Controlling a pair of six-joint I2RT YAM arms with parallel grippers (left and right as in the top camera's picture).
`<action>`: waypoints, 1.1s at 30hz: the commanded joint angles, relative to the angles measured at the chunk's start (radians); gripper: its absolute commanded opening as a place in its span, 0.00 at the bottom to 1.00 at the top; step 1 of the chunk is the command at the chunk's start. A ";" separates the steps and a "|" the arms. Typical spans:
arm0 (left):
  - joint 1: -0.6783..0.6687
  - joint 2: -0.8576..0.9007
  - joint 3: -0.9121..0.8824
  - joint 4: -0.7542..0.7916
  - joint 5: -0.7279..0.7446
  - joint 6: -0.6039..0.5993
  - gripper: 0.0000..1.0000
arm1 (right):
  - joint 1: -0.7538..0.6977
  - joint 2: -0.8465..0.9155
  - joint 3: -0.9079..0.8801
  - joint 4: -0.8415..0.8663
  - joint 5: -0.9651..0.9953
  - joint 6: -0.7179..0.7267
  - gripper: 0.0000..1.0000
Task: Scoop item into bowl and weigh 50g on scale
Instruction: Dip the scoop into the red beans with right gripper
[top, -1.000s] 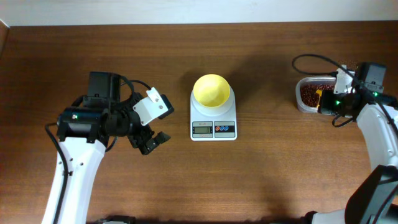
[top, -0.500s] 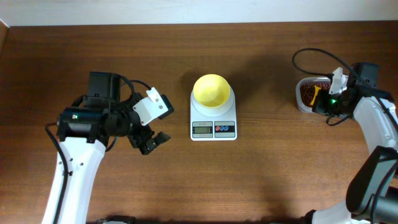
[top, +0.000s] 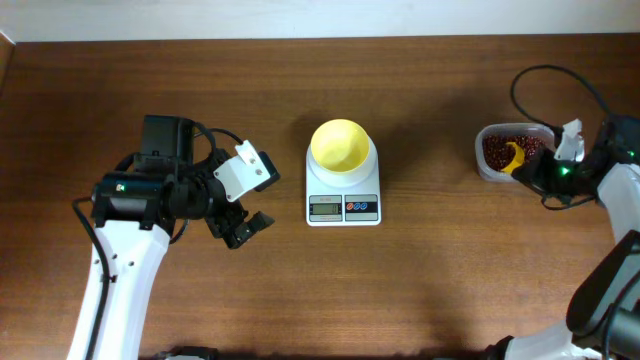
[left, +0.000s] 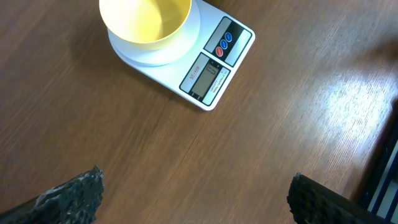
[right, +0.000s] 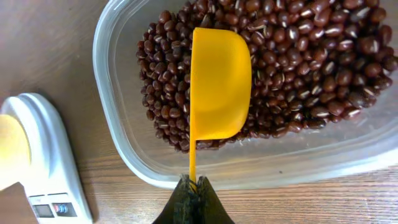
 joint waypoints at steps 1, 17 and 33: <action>0.002 0.005 0.009 0.002 0.021 0.019 0.99 | -0.045 0.014 -0.010 -0.006 -0.088 -0.004 0.04; 0.002 0.005 0.009 0.002 0.021 0.019 0.99 | -0.100 0.014 -0.010 -0.007 -0.261 -0.014 0.04; 0.002 0.005 0.009 0.002 0.021 0.019 0.99 | -0.101 0.014 -0.010 -0.006 -0.333 -0.002 0.04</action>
